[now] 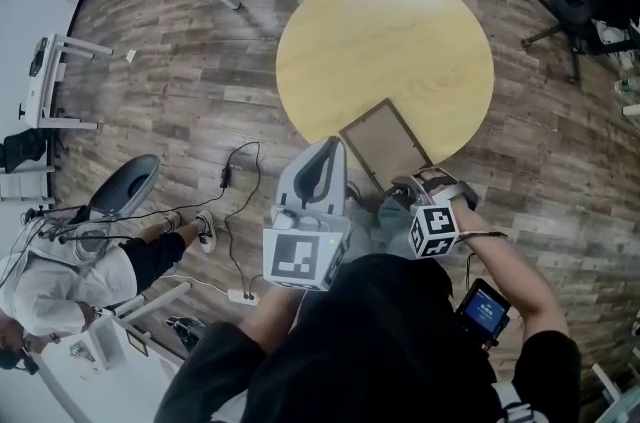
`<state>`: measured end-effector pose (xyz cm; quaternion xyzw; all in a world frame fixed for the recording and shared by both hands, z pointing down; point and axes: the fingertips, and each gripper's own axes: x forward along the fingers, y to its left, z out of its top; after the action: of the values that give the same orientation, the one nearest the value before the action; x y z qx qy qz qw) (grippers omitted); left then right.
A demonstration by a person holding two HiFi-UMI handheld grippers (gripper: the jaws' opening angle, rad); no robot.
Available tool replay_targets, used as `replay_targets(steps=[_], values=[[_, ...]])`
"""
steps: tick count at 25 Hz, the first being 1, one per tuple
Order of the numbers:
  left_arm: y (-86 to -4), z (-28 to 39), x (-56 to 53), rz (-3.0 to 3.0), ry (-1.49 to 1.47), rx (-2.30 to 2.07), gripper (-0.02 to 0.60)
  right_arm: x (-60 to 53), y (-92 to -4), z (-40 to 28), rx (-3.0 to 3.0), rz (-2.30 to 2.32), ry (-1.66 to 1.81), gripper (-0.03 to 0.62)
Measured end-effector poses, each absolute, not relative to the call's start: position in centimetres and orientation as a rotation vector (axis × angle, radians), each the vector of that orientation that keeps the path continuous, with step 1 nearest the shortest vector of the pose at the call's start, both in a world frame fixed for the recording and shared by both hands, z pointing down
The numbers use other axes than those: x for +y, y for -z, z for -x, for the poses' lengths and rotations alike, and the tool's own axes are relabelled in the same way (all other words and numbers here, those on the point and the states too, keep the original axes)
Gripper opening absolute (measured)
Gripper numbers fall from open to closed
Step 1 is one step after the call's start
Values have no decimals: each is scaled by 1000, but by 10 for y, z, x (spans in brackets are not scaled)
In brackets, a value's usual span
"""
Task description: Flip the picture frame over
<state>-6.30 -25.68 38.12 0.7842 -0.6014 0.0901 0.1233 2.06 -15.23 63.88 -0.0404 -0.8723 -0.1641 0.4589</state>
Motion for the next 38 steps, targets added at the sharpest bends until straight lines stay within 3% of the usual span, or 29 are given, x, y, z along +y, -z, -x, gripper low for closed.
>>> replay_targets(steps=[10,20,28,38], values=[[-417,91,-274,-2261,-299,-1695,29,-140,-707,3,-1964,216,801,189],[-432,98,-286,-2278,-313,-1629,29,-146,-718,18,-1971,94,918,182],[-423,95,-284,-2318,-304,-1612,29,-159,-644,46,-2185,-84,909,105],[-396,96,-282,-2368,-299,-1633,29,-213,-555,55,-2419,-392,600,89]])
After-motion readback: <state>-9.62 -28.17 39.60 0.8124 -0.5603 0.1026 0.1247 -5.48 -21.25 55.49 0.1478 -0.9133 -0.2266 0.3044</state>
